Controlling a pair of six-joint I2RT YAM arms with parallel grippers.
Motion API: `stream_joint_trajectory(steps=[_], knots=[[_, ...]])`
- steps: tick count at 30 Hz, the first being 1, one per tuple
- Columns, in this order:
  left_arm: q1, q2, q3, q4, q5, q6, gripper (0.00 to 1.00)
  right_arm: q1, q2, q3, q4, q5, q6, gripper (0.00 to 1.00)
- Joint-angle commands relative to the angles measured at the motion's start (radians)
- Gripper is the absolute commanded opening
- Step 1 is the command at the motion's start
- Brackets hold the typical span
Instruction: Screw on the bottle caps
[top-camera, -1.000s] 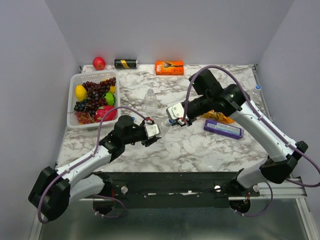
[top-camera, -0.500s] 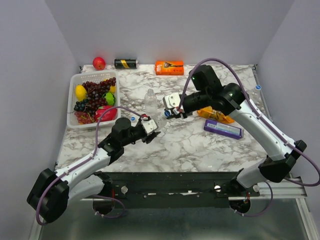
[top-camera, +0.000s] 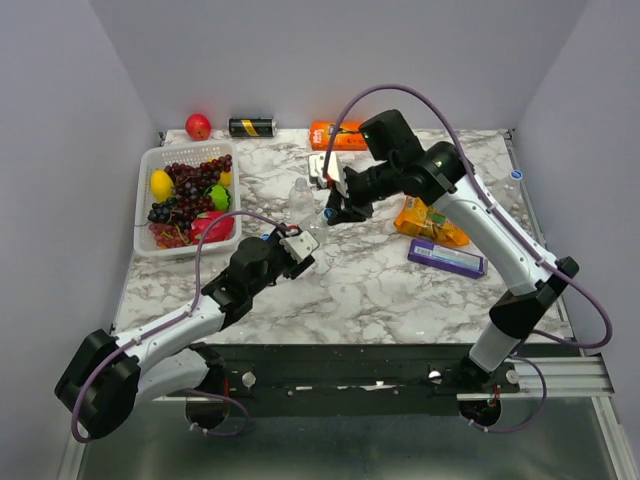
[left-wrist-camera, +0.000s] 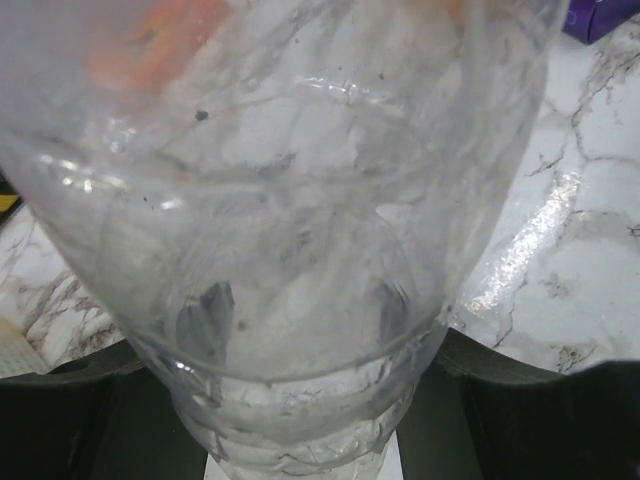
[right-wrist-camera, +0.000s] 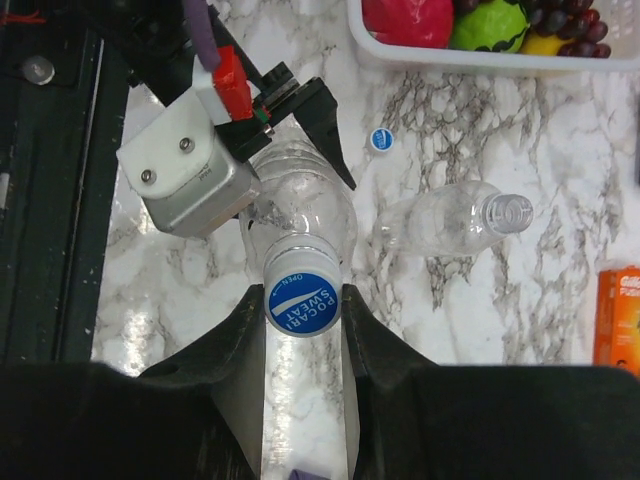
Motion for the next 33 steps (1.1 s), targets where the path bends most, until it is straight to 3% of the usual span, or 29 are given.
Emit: stream_joint_trajectory(steps=[1,12,18,24,33], knots=[[-0.029,-0.018,0.097,0.304,-0.123,-0.016,0.00,0.027,0.136,0.085,-0.245,0.005,0.174,0.22],[-0.031,0.006,0.134,0.280,-0.209,-0.165,0.00,0.029,0.129,0.054,-0.129,0.100,0.451,0.19],[-0.041,0.023,0.138,0.238,-0.193,-0.148,0.00,0.029,0.173,0.109,-0.170,0.136,0.476,0.17],[-0.044,0.065,0.161,0.228,-0.387,-0.185,0.00,0.029,0.216,0.126,-0.205,0.173,0.686,0.02],[-0.046,0.085,0.181,0.131,-0.453,-0.281,0.00,0.027,0.239,0.162,-0.199,0.232,0.763,0.00]])
